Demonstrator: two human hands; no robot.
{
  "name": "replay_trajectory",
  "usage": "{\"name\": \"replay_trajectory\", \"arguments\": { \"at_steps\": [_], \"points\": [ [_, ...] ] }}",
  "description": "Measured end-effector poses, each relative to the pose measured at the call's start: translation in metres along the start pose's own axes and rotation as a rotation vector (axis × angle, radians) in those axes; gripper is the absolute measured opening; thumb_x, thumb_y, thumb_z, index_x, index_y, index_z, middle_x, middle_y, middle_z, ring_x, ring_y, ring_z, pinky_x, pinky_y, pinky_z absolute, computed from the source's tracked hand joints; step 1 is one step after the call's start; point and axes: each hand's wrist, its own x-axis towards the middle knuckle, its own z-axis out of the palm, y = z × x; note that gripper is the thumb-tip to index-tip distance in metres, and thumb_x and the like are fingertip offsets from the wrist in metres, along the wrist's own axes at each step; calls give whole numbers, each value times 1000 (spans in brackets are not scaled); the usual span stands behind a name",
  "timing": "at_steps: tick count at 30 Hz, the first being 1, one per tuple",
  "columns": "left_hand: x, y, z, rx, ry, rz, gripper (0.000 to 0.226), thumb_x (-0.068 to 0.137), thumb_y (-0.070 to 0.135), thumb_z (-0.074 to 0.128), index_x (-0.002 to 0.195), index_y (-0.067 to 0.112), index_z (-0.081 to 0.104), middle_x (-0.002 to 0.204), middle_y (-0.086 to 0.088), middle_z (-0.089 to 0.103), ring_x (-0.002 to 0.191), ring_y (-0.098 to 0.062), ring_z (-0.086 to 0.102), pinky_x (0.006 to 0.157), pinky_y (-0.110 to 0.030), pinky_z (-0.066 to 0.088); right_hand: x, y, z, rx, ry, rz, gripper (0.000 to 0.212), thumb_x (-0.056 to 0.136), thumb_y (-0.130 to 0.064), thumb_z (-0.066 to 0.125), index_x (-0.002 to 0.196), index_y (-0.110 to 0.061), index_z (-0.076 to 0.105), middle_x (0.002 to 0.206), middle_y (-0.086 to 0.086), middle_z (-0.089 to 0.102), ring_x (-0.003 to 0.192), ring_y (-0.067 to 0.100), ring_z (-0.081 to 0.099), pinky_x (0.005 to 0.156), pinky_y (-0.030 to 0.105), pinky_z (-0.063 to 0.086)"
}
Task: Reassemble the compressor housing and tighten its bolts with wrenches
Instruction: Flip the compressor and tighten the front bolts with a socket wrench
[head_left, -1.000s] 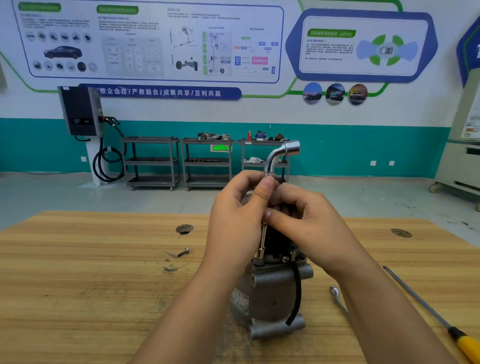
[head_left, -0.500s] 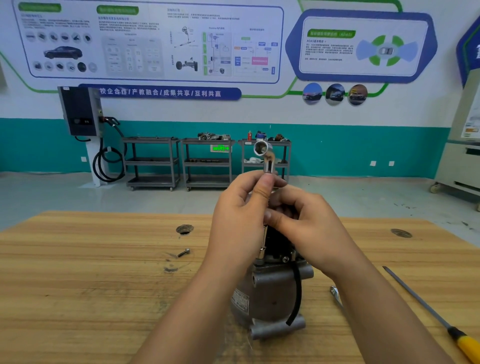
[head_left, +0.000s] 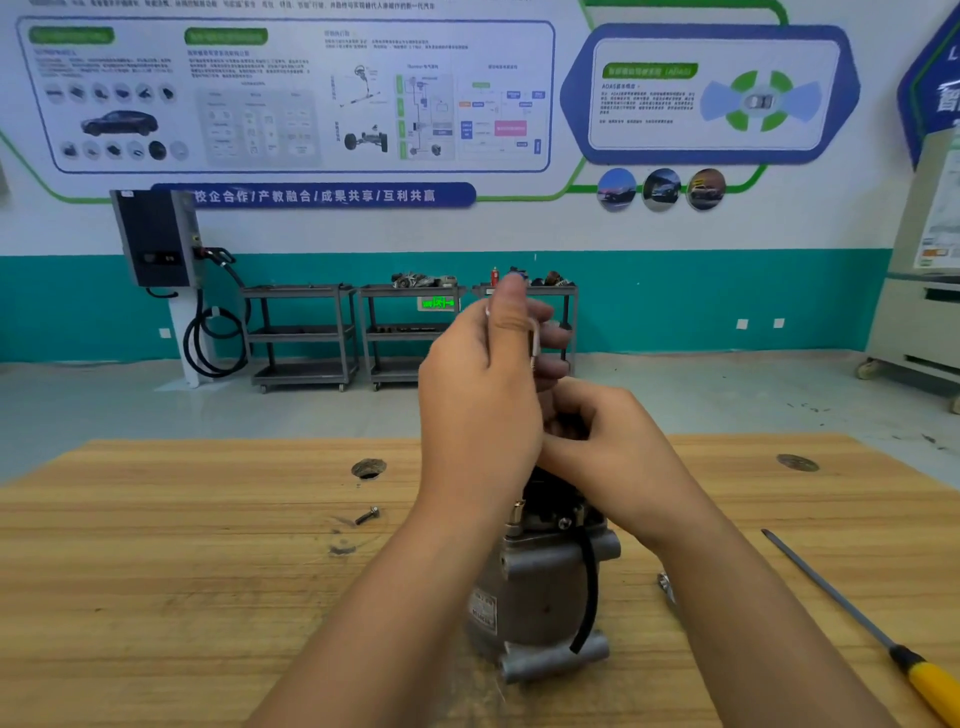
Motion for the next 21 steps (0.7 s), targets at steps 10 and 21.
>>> {"name": "replay_trajectory", "arguments": {
  "at_steps": [10,21],
  "points": [
    [26,-11,-4,-503,-151,-420,59,95,58,18,68,14,46,41,7,32,32,-4,21,32,-13,16,1,-1,-9,-67,-65,-19,10,79,-23,71,74,-31,68,74,-11,62,71,2,56,67,19,44],
    [66,-31,-31,-478,-522,-664,70,96,59,17,41,22,37,37,9,23,33,-5,13,33,-18,9,-6,-3,-26,-26,-83,56,12,84,-28,65,77,-24,74,77,-11,69,79,3,63,70,17,48]
  ]
}}
